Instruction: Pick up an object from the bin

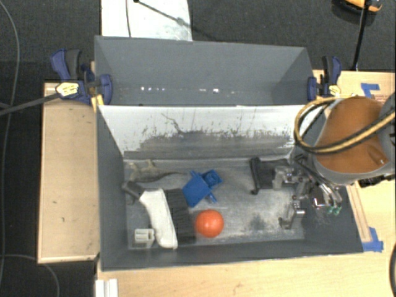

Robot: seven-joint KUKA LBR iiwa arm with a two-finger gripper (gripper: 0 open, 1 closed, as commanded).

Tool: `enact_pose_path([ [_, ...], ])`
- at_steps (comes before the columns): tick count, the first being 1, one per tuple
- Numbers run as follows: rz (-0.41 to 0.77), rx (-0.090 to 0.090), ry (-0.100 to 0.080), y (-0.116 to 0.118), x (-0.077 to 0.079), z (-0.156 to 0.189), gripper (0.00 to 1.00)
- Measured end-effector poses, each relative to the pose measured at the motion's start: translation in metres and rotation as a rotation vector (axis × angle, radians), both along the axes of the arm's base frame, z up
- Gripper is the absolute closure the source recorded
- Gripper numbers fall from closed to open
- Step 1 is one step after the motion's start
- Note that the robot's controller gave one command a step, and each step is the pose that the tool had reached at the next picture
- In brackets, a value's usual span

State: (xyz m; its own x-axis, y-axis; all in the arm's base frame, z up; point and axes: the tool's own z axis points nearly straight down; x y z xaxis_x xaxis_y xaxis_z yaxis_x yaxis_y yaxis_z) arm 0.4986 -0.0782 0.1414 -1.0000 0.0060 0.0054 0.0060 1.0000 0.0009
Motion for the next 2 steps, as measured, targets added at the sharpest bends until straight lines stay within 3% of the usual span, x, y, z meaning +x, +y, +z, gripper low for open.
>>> enact_pose_path([
  [1,0.002,-0.001,-0.008,0.0,0.002,0.004,0.0],
  [2,0.065,-0.001,-0.011,0.002,0.018,-0.039,0.0],
])
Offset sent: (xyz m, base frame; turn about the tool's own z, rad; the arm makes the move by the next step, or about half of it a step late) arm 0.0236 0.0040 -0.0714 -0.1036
